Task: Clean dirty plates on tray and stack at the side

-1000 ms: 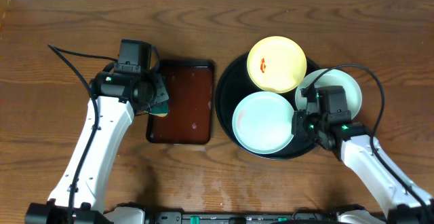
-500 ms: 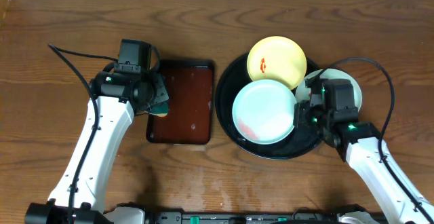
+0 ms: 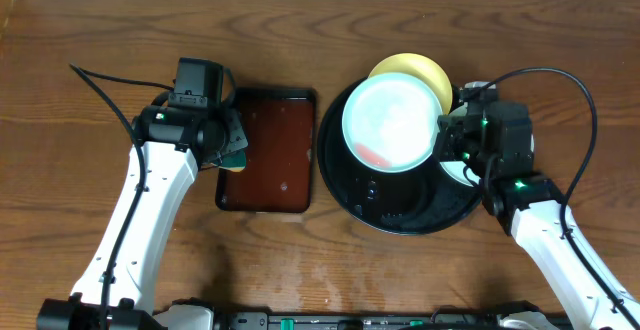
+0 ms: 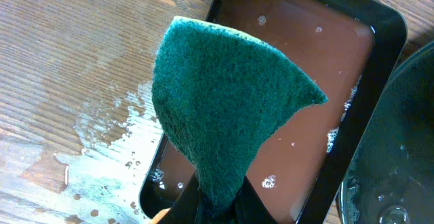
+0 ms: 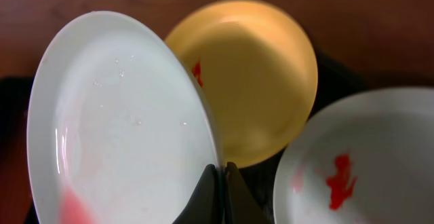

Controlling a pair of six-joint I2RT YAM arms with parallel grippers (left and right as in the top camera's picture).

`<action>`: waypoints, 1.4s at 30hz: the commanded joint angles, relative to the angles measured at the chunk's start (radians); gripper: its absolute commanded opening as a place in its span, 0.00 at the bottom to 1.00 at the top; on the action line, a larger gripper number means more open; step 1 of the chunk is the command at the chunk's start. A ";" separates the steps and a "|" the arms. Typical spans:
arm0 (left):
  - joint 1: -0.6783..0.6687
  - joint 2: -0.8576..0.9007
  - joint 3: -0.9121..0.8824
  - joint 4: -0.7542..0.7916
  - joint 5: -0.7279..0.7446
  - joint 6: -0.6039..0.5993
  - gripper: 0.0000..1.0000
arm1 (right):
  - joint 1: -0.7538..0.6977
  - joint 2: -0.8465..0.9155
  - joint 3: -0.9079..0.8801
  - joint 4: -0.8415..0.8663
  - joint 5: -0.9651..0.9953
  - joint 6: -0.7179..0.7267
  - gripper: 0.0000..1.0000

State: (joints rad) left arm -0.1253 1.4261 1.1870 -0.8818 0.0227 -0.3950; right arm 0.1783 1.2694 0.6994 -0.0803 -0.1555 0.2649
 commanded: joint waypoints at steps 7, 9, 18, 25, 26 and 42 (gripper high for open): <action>0.003 0.007 0.008 0.000 -0.011 0.009 0.08 | 0.028 0.069 0.022 0.143 0.029 0.034 0.01; 0.003 0.007 0.008 0.000 -0.011 0.009 0.08 | 0.040 0.090 0.026 0.160 0.047 0.034 0.01; 0.003 0.007 0.008 0.000 -0.012 0.009 0.08 | 0.149 0.185 0.234 0.054 0.154 -0.018 0.01; 0.003 0.007 0.008 0.003 -0.012 0.009 0.08 | 0.268 0.331 0.389 0.045 0.208 -0.020 0.01; 0.003 0.007 0.008 0.004 -0.012 0.009 0.08 | 0.286 0.351 0.401 0.052 0.224 -0.028 0.01; 0.003 0.007 0.008 0.011 -0.043 0.010 0.08 | 0.578 0.446 0.413 0.302 0.616 -0.460 0.01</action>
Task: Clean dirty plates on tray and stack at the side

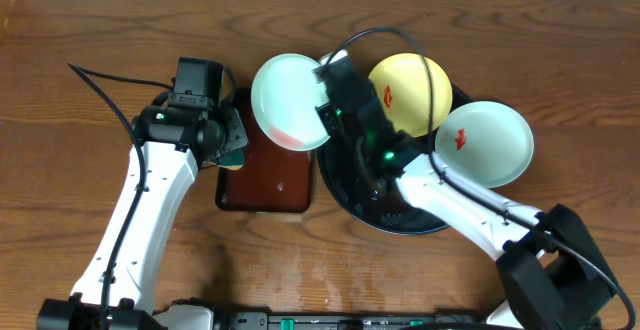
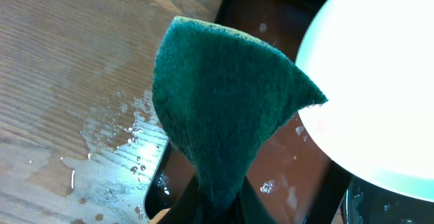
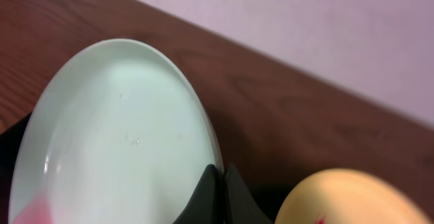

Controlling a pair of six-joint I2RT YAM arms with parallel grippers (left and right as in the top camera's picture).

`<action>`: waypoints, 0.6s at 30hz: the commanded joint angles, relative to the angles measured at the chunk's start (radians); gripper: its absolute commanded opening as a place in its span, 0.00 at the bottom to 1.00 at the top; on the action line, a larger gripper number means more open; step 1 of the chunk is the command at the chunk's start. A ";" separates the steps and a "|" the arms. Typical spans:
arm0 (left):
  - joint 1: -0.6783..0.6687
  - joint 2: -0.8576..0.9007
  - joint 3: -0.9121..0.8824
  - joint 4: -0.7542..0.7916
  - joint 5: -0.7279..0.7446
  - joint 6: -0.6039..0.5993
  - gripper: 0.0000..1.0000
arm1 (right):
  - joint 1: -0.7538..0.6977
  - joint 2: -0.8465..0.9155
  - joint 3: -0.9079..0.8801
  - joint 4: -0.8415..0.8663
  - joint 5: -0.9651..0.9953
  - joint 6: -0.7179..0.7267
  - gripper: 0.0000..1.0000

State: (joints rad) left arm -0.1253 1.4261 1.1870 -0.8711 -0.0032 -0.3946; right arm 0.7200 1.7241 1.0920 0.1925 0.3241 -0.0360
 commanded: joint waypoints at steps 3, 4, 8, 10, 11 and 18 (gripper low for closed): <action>0.003 0.007 0.008 0.002 -0.018 0.009 0.08 | 0.070 -0.009 0.021 0.079 0.190 -0.274 0.01; 0.003 0.007 0.008 0.004 -0.018 0.009 0.08 | 0.079 -0.009 0.021 0.095 0.208 -0.311 0.01; 0.003 0.007 0.008 0.005 -0.018 0.009 0.08 | 0.101 -0.009 0.021 0.172 0.252 -0.446 0.01; 0.003 0.007 0.008 0.005 -0.017 0.009 0.08 | 0.108 -0.009 0.021 0.209 0.252 -0.502 0.01; 0.003 0.007 0.008 0.005 -0.017 0.009 0.08 | 0.111 -0.009 0.021 0.225 0.252 -0.525 0.01; 0.003 0.007 0.008 0.005 -0.017 0.009 0.08 | 0.140 -0.009 0.021 0.286 0.248 -0.654 0.01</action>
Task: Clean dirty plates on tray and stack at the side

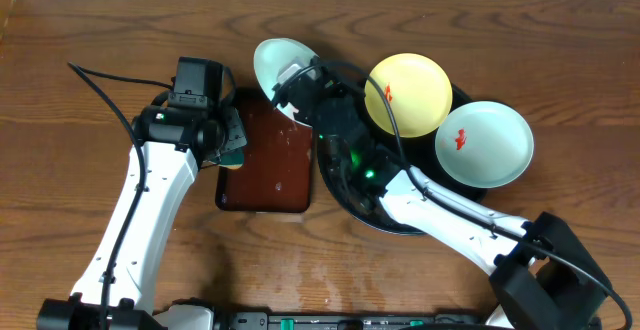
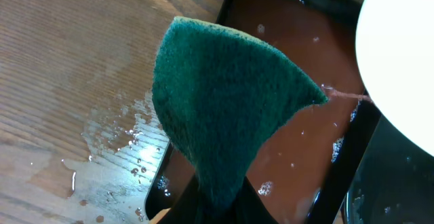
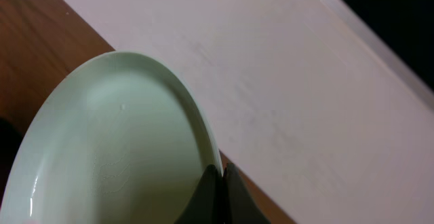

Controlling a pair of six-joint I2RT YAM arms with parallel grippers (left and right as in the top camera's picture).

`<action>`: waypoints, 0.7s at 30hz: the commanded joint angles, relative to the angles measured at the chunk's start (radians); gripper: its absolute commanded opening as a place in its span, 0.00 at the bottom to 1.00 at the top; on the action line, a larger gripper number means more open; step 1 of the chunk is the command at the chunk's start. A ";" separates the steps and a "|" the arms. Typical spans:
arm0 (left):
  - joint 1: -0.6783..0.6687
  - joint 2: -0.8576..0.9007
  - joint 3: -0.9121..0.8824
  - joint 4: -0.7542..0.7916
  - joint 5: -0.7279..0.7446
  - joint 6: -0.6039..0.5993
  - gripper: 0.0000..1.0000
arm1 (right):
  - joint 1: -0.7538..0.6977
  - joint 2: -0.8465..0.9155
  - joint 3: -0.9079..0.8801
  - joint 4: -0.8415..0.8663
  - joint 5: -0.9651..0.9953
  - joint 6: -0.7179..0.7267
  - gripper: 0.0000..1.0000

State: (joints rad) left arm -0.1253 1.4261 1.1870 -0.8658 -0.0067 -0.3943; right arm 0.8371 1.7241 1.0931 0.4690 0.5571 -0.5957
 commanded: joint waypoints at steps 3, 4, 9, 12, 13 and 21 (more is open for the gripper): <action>0.003 0.007 0.008 0.000 -0.013 0.008 0.08 | 0.042 -0.009 0.019 0.010 0.014 -0.161 0.01; 0.003 0.007 0.008 0.000 -0.013 0.008 0.08 | 0.045 -0.009 0.019 0.010 0.014 -0.173 0.01; 0.003 0.007 0.008 0.000 -0.013 0.008 0.08 | 0.055 -0.009 0.019 0.013 -0.001 -0.195 0.01; 0.003 0.007 0.008 0.000 -0.013 0.008 0.08 | 0.055 -0.009 0.019 0.011 -0.010 -0.196 0.01; 0.003 0.007 0.008 0.000 -0.013 0.008 0.08 | 0.055 -0.009 0.019 0.011 -0.004 -0.195 0.01; 0.003 0.007 0.008 -0.001 -0.013 0.008 0.08 | 0.040 -0.003 0.019 0.012 0.008 -0.052 0.01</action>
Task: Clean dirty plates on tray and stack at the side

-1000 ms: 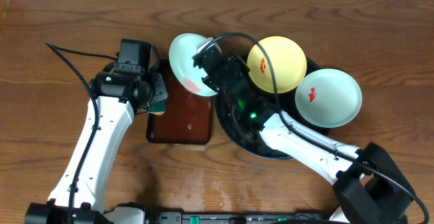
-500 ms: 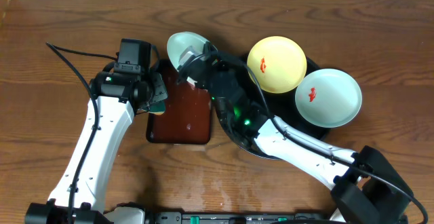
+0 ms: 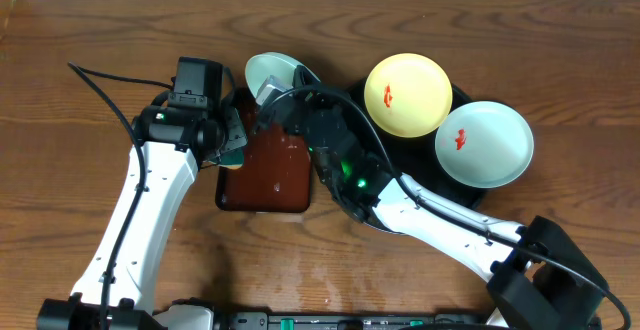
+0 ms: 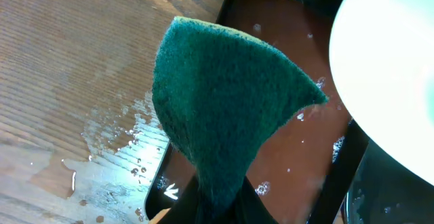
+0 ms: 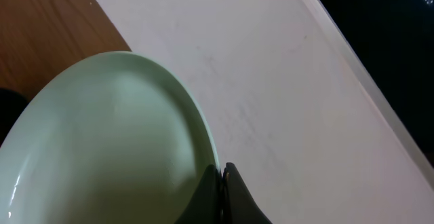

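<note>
My right gripper [image 5: 222,173] is shut on the rim of a pale green plate [image 3: 270,71], held tilted over the far end of the rectangular basin [image 3: 300,206] of brown water. That plate [image 4: 386,95] fills the right of the left wrist view. My left gripper [image 4: 218,203] is shut on a folded green sponge [image 4: 224,108], just left of the basin and beside the plate. A yellow plate [image 3: 408,92] and a second pale green plate [image 3: 484,143], both with red smears, rest on the round black tray [image 3: 420,222].
Water is splashed on the wooden table [image 4: 108,142] left of the basin. The right arm [image 3: 430,210] stretches across the round tray. A pale wall [image 5: 285,68] runs behind the table's far edge.
The right gripper has carried the pale green plate a little further left and tilted it more over the basin. The left gripper and its sponge have stayed put.
At first my right gripper held the pale green plate above the round tray, the left holding the sponge beside the basin. Then the plate was over the basin's far right corner, then tilted steeply at its far end. Now it hangs close to the sponge.
</note>
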Controlling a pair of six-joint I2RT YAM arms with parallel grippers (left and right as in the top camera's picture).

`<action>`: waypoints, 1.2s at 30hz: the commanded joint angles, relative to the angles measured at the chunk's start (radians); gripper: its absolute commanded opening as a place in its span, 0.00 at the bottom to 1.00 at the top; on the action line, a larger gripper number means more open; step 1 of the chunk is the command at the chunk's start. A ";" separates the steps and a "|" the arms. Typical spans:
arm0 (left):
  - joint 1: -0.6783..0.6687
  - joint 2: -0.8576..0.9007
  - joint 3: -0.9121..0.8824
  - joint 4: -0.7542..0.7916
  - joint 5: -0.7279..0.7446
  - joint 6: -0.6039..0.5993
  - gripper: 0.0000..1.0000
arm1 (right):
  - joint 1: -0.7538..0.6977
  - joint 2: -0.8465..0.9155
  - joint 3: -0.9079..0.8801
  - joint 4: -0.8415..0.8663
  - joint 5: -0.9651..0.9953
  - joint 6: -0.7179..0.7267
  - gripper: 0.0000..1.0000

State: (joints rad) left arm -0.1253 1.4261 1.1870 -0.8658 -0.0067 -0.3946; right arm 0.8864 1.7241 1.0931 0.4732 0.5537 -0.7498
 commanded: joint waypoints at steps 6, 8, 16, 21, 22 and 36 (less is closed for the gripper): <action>0.003 0.007 0.008 -0.001 -0.013 0.008 0.08 | -0.075 -0.004 0.019 -0.052 -0.060 0.412 0.01; 0.003 0.007 0.008 -0.001 -0.013 0.008 0.08 | -0.101 -0.004 0.020 -0.082 -0.104 0.499 0.01; 0.003 0.007 0.008 -0.001 -0.013 0.008 0.08 | -0.268 -0.048 0.020 -0.201 -0.456 0.827 0.01; 0.003 0.007 0.008 0.000 -0.013 0.008 0.08 | -0.431 -0.149 0.020 -0.296 -0.623 0.991 0.01; 0.003 0.007 0.008 0.000 -0.013 0.008 0.08 | -0.468 -0.170 0.020 -0.323 -0.650 0.998 0.01; 0.003 0.007 0.008 0.000 -0.013 0.008 0.09 | -1.139 -0.278 0.019 -0.719 -0.715 1.015 0.01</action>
State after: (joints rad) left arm -0.1253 1.4261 1.1870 -0.8646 -0.0067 -0.3923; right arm -0.1394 1.4494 1.1007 -0.2226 -0.1322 0.2379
